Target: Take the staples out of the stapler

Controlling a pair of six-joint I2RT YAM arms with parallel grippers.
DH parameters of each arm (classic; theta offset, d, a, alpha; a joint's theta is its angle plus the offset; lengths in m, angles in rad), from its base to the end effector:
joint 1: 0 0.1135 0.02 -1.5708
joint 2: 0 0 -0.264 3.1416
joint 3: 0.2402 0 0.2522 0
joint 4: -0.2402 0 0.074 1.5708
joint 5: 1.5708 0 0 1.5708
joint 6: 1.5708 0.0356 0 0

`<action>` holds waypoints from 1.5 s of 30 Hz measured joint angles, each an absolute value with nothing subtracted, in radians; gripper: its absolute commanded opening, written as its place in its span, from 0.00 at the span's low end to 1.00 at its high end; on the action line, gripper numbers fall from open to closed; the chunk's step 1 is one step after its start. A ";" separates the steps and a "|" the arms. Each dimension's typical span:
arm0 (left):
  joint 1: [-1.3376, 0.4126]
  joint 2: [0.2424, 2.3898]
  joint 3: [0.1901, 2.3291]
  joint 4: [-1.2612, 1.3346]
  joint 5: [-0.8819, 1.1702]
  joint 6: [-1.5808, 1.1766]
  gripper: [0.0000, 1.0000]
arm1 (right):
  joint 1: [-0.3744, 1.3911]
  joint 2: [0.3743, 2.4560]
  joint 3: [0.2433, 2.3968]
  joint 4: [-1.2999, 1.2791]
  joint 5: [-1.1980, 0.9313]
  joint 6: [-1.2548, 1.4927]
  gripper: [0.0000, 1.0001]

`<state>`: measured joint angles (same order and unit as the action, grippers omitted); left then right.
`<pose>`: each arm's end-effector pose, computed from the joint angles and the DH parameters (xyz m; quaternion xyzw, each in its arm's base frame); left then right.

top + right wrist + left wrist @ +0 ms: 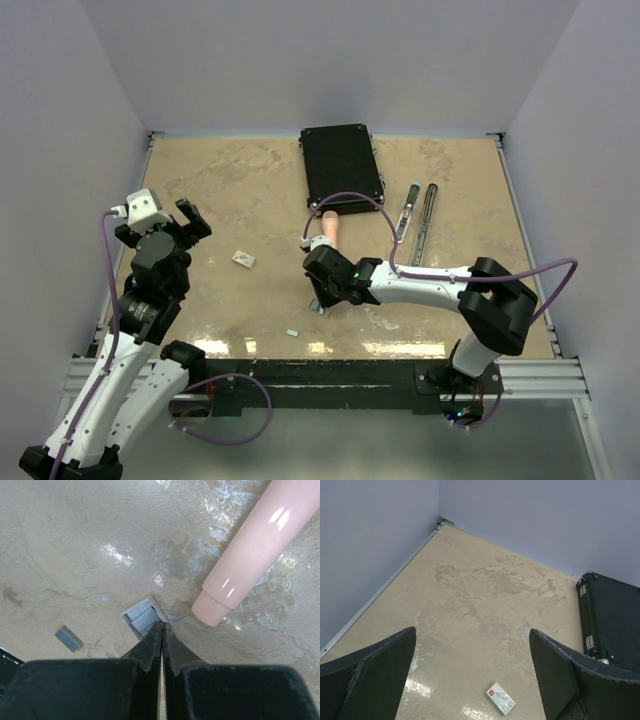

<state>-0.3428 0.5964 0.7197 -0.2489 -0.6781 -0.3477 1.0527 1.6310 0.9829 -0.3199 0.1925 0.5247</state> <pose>0.1377 -0.0254 0.3387 -0.2217 0.7068 0.0237 0.6713 0.1689 0.2826 0.1872 -0.2205 0.9250 0.1449 0.2734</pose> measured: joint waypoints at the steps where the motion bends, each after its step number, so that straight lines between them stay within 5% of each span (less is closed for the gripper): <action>1: -0.343 0.596 0.720 -0.249 -0.678 -0.348 1.00 | 1.053 1.631 0.981 -0.319 0.192 0.525 0.00; 45: -0.343 0.596 0.720 -0.249 -0.678 -0.348 1.00 | 1.053 1.609 0.927 -0.311 0.189 0.540 0.00</action>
<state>-0.3428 0.5964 0.7197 -0.2489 -0.6777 -0.3477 1.0527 1.6089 0.9272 -0.3115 0.1894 0.5396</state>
